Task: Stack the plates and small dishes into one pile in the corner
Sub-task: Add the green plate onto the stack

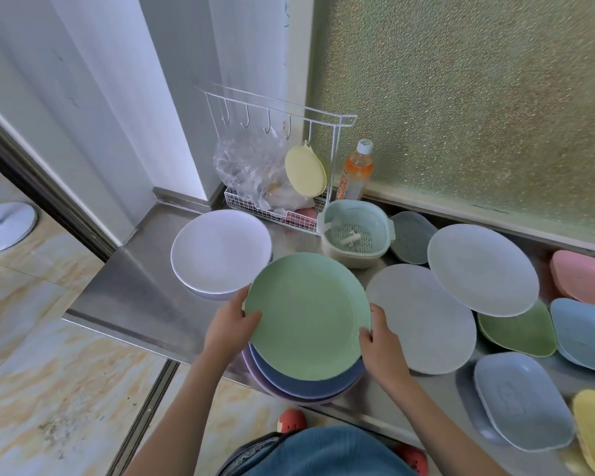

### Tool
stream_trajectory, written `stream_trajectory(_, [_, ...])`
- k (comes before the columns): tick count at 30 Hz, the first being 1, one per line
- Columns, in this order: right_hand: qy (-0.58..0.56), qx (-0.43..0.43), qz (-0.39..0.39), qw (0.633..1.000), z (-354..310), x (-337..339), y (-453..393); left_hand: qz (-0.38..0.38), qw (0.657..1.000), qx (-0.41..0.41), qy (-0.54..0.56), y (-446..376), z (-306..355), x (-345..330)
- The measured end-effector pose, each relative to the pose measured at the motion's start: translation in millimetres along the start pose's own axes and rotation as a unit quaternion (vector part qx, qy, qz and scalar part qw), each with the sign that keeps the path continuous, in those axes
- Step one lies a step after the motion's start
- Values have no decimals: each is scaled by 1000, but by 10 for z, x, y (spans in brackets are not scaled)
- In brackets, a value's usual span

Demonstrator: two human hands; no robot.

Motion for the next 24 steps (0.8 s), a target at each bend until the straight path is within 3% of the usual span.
stream_trajectory(4, [65, -6, -48, 997, 166, -47, 89, 100, 988, -28, -114, -40, 83, 72])
stream_trajectory(13, [104, -8, -41, 994, 190, -86, 37, 167, 969, -60, -173, -45, 192, 11])
stream_trajectory(18, [94, -20, -39, 995, 236, -100, 92, 210, 967, -99, -109, 22, 219, 25])
stream_trajectory(24, [60, -18, -24, 998, 237, -39, 74, 170, 973, -129, -84, -75, 186, -75])
Point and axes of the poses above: each hand's wrist, its own y-axis away from the middle knuckle, its own x-axis out of the back of the hand, z = x × y, the point moved 9 cm from there along -y, towards the middle knuckle, and after that the axes turned 12 degrees about x, right-handed, at the moved point
